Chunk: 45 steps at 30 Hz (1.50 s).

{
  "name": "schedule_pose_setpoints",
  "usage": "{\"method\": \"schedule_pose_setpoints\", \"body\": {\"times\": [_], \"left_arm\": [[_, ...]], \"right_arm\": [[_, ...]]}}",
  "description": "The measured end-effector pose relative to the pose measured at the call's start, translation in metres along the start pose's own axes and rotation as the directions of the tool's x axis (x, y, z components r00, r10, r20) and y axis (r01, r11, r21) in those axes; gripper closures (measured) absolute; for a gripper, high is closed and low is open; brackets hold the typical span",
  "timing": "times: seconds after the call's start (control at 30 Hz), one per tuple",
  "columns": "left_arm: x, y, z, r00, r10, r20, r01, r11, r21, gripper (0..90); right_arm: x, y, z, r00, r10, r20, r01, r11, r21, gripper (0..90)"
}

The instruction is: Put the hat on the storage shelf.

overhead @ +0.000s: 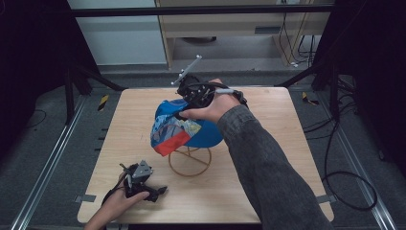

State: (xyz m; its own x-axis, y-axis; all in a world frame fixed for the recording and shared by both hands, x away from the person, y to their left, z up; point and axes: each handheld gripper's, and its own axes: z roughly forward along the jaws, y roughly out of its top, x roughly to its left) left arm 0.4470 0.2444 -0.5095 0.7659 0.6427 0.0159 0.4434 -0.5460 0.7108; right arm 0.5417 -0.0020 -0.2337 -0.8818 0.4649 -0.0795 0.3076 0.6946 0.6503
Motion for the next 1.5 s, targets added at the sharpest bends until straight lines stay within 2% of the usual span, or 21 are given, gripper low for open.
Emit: {"method": "schedule_pose_setpoints", "body": {"times": [0.3,0.5,0.83,1.17,1.5], "left_arm": [[0.0,0.0,0.0,1.0,0.0,0.0,0.0,1.0,0.0,0.0],[0.0,0.0,0.0,1.0,0.0,-0.001,0.0,1.0,0.0,0.0],[0.0,0.0,0.0,1.0,0.001,0.0,-0.001,1.0,0.001,0.0],[0.0,0.0,0.0,1.0,0.001,-0.001,-0.001,1.0,0.001,0.0],[0.0,0.0,0.0,1.0,0.001,-0.001,-0.001,1.0,0.001,0.0]], "right_arm": [[0.002,-0.001,0.001,1.0,0.006,0.007,-0.006,1.0,-0.004,16.0],[0.004,-0.001,0.0,1.0,-0.004,0.005,0.004,1.0,-0.022,10.4],[0.006,-0.003,-0.004,0.9999,-0.013,-0.003,0.013,0.999,-0.037,7.5],[0.005,-0.009,-0.017,1.0,-0.006,-0.001,0.006,0.998,-0.068,6.6],[0.007,-0.019,-0.032,0.9997,-0.009,0.022,0.012,0.991,-0.132,6.1]]}}
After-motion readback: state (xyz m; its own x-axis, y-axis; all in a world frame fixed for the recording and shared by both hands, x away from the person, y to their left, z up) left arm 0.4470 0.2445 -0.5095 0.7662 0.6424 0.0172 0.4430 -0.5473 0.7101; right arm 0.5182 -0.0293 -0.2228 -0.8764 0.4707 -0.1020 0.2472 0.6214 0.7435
